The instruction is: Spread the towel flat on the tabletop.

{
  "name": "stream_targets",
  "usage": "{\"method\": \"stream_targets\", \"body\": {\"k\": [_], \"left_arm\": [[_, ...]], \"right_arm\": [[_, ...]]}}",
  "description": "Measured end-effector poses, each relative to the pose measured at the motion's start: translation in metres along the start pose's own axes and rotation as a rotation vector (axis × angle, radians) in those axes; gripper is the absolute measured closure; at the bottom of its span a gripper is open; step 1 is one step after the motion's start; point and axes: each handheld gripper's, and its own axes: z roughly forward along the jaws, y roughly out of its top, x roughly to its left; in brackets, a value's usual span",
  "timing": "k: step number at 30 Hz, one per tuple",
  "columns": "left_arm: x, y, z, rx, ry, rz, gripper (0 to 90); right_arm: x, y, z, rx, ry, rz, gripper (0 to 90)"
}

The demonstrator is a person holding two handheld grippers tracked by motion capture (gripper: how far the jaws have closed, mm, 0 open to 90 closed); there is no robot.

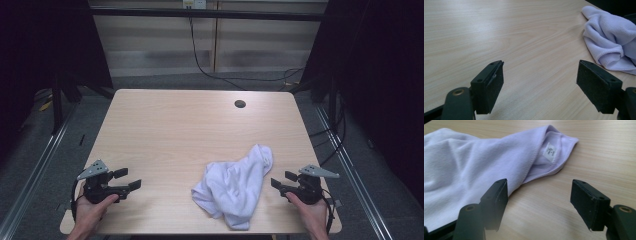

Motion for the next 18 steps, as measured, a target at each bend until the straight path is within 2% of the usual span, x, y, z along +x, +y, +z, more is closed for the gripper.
{"method": "stream_targets", "body": {"k": [8, 10, 11, 12, 13, 14, 16, 18], "left_arm": [[0.002, 0.0, 0.004, 0.013, 0.001, -0.001, 21.4], [0.002, 0.0, 0.004, 0.012, 0.001, -0.003, 21.5], [0.002, 0.001, 0.005, 0.01, -0.004, -0.006, 21.4], [0.002, 0.001, 0.005, 0.01, -0.004, -0.006, 21.5], [0.001, 0.001, 0.005, 0.01, -0.004, -0.005, 21.4], [0.001, 0.001, 0.005, 0.015, -0.002, 0.004, 21.4], [-0.002, 0.0, 0.004, 0.011, -0.009, 0.012, 21.4], [-0.001, 0.0, 0.003, 0.008, -0.01, 0.013, 21.5]], "right_arm": [[0.01, 0.001, -0.005, -0.007, 0.085, -0.027, 33.1], [0.013, 0.002, -0.004, -0.001, 0.091, -0.033, 32.9], [0.02, 0.005, 0.003, 0.007, 0.109, -0.049, 31.0], [0.02, 0.005, 0.003, 0.007, 0.109, -0.049, 31.0], [0.027, 0.01, 0.012, 0.031, 0.113, -0.082, 27.5], [0.027, 0.01, 0.012, 0.031, 0.113, -0.082, 27.5], [0.033, 0.017, 0.026, 0.056, 0.125, -0.115, 26.4], [0.034, 0.018, 0.03, 0.059, 0.131, -0.119, 25.8]]}}
